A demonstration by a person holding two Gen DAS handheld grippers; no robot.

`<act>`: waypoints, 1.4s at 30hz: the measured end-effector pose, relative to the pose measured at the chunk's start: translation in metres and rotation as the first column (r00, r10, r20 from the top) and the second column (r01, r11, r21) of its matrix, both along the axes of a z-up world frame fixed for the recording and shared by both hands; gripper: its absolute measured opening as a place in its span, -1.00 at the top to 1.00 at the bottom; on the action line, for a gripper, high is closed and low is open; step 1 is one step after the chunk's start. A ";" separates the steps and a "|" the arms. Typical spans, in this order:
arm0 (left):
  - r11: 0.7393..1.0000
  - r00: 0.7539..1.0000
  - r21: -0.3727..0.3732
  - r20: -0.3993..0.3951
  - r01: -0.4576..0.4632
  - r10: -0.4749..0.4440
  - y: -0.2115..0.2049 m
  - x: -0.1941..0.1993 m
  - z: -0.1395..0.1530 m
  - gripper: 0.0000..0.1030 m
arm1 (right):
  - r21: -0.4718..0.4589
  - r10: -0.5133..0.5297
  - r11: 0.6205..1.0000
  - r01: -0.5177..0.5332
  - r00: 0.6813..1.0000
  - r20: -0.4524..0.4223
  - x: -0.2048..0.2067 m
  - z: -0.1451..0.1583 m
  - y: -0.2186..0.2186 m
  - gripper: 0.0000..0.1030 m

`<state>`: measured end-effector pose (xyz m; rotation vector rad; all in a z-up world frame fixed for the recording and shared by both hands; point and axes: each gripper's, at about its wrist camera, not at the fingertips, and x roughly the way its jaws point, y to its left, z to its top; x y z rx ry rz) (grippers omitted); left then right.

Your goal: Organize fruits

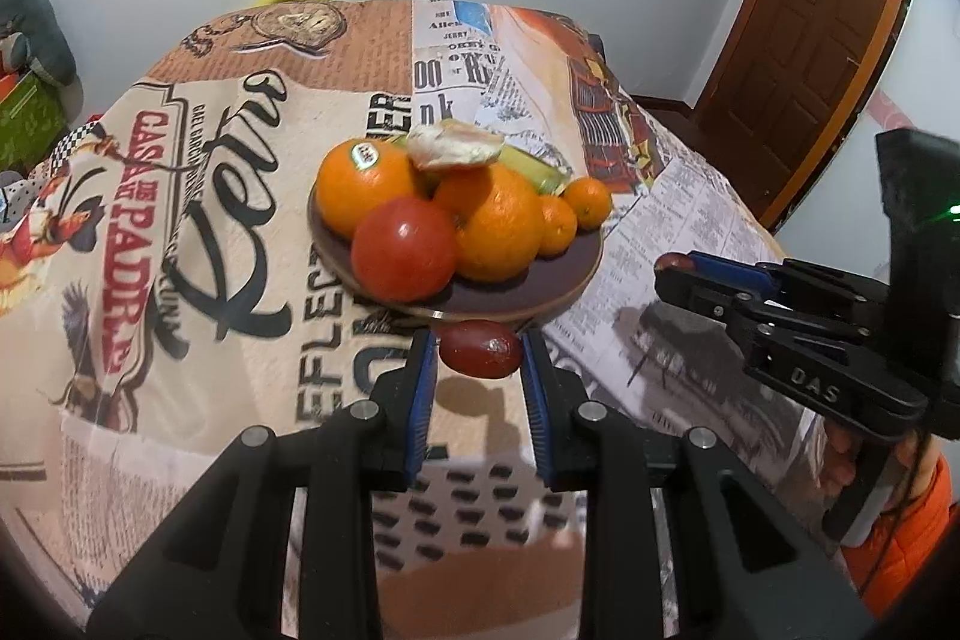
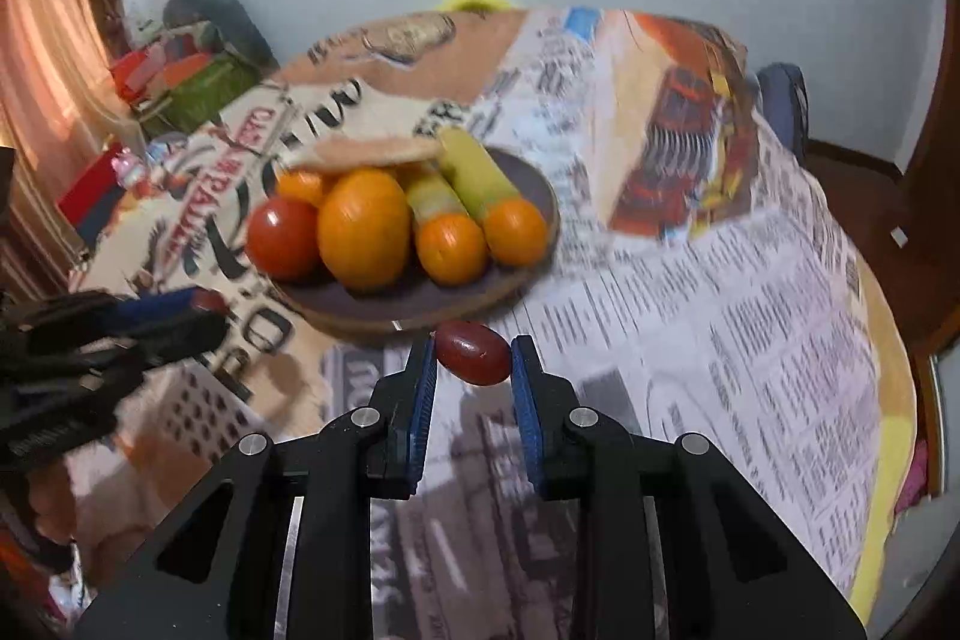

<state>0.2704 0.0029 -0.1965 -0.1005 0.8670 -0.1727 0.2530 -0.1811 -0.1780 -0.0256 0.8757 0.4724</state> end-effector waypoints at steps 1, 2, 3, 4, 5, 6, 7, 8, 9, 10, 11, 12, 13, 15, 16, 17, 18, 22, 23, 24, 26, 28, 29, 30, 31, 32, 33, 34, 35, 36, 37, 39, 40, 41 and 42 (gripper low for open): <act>1.000 1.000 -0.002 0.000 -0.002 0.002 -0.001 0.004 0.000 0.45 | 0.004 0.005 1.000 -0.005 1.000 0.008 0.002 0.003 0.003 0.55; 1.000 1.000 -0.005 -0.001 -0.003 0.003 -0.002 0.007 0.000 0.45 | 0.007 0.010 1.000 -0.010 1.000 0.016 0.003 0.005 0.006 0.55; 1.000 1.000 -0.008 -0.003 -0.004 0.004 -0.003 0.010 -0.001 0.45 | 0.009 0.013 1.000 -0.013 1.000 0.022 0.004 0.007 0.008 0.55; 1.000 1.000 -0.010 -0.004 -0.005 0.005 -0.003 0.013 -0.001 0.45 | 0.012 0.017 1.000 -0.018 0.999 0.028 0.006 0.008 0.010 0.55; 1.000 1.000 -0.010 -0.005 -0.006 0.006 -0.004 0.015 -0.002 0.45 | 0.015 0.022 1.000 -0.022 0.999 0.030 0.008 0.009 0.013 0.55; 1.000 1.000 -0.009 -0.008 -0.007 0.007 -0.004 0.018 -0.004 0.45 | 0.017 0.027 0.999 -0.028 0.999 0.032 0.010 0.008 0.016 0.55; 1.000 1.000 -0.011 -0.012 -0.008 0.007 -0.005 0.021 -0.005 0.45 | 0.017 0.030 0.999 -0.030 0.999 0.033 0.011 0.008 0.018 0.55; 1.000 1.000 -0.015 -0.014 -0.007 0.007 -0.005 0.022 -0.006 0.45 | 0.017 0.033 0.999 -0.033 0.999 0.031 0.014 0.007 0.021 0.55; 1.000 1.000 -0.017 -0.017 -0.007 0.007 -0.006 0.024 -0.008 0.45 | 0.020 0.033 0.999 -0.034 0.999 0.027 0.016 0.005 0.023 0.55; 1.000 1.000 -0.014 -0.019 -0.009 0.008 -0.006 0.026 -0.009 0.45 | 0.023 0.033 0.999 -0.034 0.999 0.023 0.017 0.004 0.023 0.55; 1.000 1.000 -0.008 -0.020 -0.010 0.010 -0.007 0.027 -0.011 0.45 | 0.027 0.034 0.999 -0.034 0.999 0.013 0.021 0.001 0.026 0.55; 1.000 1.000 -0.003 -0.021 -0.012 0.012 -0.007 0.029 -0.012 0.45 | 0.029 0.034 0.999 -0.035 0.999 0.006 0.022 -0.002 0.028 0.55; 1.000 1.000 -0.002 -0.024 -0.014 0.014 -0.007 0.030 -0.014 0.45 | 0.031 0.035 0.999 -0.035 0.999 -0.001 0.023 -0.004 0.029 0.55; 1.000 0.999 -0.002 -0.027 -0.016 0.016 -0.007 0.033 -0.015 0.45 | 0.030 0.040 0.999 -0.039 0.999 -0.018 0.026 -0.010 0.031 0.55; 1.000 0.999 -0.002 -0.027 -0.018 0.018 -0.007 0.034 -0.016 0.45 | 0.029 0.042 0.999 -0.041 0.999 -0.022 0.027 -0.012 0.031 0.55; 1.000 1.000 -0.002 -0.024 -0.019 0.019 -0.007 0.034 -0.016 0.45 | 0.027 0.044 0.999 -0.043 0.999 -0.030 0.029 -0.015 0.033 0.55; 1.000 1.000 -0.003 -0.022 -0.019 0.019 -0.007 0.034 -0.016 0.45 | 0.026 0.045 0.999 -0.045 0.998 -0.034 0.029 -0.017 0.033 0.55; 1.000 1.000 0.000 -0.020 -0.018 0.018 -0.008 0.035 -0.016 0.45 | 0.017 0.055 0.998 -0.054 0.997 -0.050 0.033 -0.024 0.035 0.53; 1.000 1.000 0.000 -0.019 -0.017 0.017 -0.008 0.036 -0.017 0.45 | 0.018 0.055 0.998 -0.054 0.997 -0.047 0.033 -0.024 0.036 0.53; 1.000 1.000 -0.002 -0.020 -0.017 0.017 -0.007 0.036 -0.017 0.42 | 0.018 0.056 0.998 -0.055 0.997 -0.046 0.033 -0.024 0.036 0.53; 1.000 1.000 -0.012 -0.020 -0.015 0.014 -0.006 0.037 -0.017 0.37 | 0.017 0.055 0.998 -0.054 0.997 -0.046 0.034 -0.024 0.036 0.53; 1.000 1.000 -0.018 -0.022 -0.011 0.011 -0.006 0.037 -0.016 0.33 | 0.018 0.056 0.998 -0.055 0.997 -0.049 0.035 -0.025 0.037 0.53; 1.000 1.000 -0.024 -0.020 -0.010 0.010 -0.006 0.036 -0.016 0.32 | 0.017 0.056 0.998 -0.055 0.997 -0.049 0.035 -0.025 0.037 0.52; 1.000 1.000 -0.030 -0.021 -0.009 0.008 -0.005 0.036 -0.016 0.31 | 0.003 0.058 0.998 -0.057 0.997 -0.043 0.034 -0.024 0.038 0.49; 0.999 1.000 -0.034 -0.022 -0.007 0.007 -0.005 0.036 -0.016 0.31 | -0.004 0.059 0.998 -0.059 0.998 -0.039 0.034 -0.024 0.038 0.46; 0.999 1.000 -0.039 -0.023 -0.006 0.005 -0.004 0.035 -0.016 0.31 | -0.011 0.062 0.998 -0.062 0.998 -0.032 0.033 -0.024 0.038 0.38; 0.999 1.000 -0.041 -0.024 -0.009 0.008 -0.003 0.034 -0.016 0.31 | -0.013 0.062 0.998 -0.063 0.998 -0.029 0.032 -0.023 0.038 0.34; 0.999 1.000 -0.040 -0.023 -0.012 0.011 -0.003 0.033 -0.015 0.31 | -0.011 0.062 0.998 -0.062 0.998 -0.025 0.031 -0.022 0.038 0.34; 0.999 1.000 -0.039 -0.021 -0.015 0.014 -0.003 0.032 -0.014 0.31 | -0.009 0.060 0.998 -0.060 0.998 -0.022 0.030 -0.021 0.036 0.34; 0.999 1.000 -0.035 -0.015 -0.019 0.018 -0.002 0.030 -0.013 0.31 | -0.005 0.057 0.998 -0.057 0.998 -0.020 0.030 -0.019 0.035 0.34; 0.999 1.000 -0.033 -0.011 -0.022 0.022 -0.001 0.028 -0.011 0.31 | -0.003 0.055 0.998 -0.055 0.998 -0.018 0.029 -0.017 0.035 0.34; 0.999 1.000 -0.032 0.003 -0.027 0.027 0.000 0.023 -0.004 0.31 | 0.006 0.044 0.999 -0.044 0.999 -0.007 0.025 -0.010 0.031 0.34; 0.999 0.999 -0.029 0.014 -0.030 0.030 0.001 0.019 0.001 0.31 | 0.009 0.041 0.999 -0.041 0.999 -0.002 0.023 -0.007 0.031 0.34; 0.999 0.999 -0.025 0.023 -0.033 0.033 0.001 0.016 0.005 0.31 | 0.016 0.036 0.999 -0.036 0.999 0.008 0.020 -0.001 0.029 0.34; 0.999 0.999 -0.021 0.038 -0.035 0.036 0.001 0.011 0.011 0.31 | 0.021 0.030 0.999 -0.031 0.999 0.022 0.016 0.006 0.026 0.34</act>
